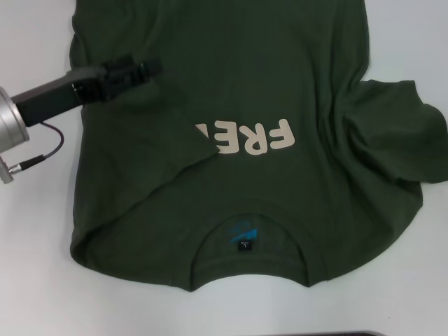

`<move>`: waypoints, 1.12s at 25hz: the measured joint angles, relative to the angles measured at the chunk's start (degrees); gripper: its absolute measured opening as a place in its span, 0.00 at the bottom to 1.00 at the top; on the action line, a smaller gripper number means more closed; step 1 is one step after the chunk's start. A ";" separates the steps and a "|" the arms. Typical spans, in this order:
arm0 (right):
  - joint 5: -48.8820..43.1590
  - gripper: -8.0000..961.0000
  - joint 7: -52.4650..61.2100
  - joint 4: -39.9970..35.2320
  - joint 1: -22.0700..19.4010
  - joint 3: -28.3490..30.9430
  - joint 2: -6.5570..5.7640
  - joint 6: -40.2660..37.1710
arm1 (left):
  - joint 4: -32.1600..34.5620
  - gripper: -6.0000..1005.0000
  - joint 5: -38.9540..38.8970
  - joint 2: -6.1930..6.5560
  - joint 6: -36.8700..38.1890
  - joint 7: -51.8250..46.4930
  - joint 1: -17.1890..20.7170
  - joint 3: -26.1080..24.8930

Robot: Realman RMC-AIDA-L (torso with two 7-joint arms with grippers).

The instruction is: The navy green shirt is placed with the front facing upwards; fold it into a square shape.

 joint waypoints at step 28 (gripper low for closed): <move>-3.78 0.93 -0.55 4.30 2.98 -0.77 2.95 12.96 | 0.02 0.88 3.55 0.38 -0.23 -0.95 0.49 -0.58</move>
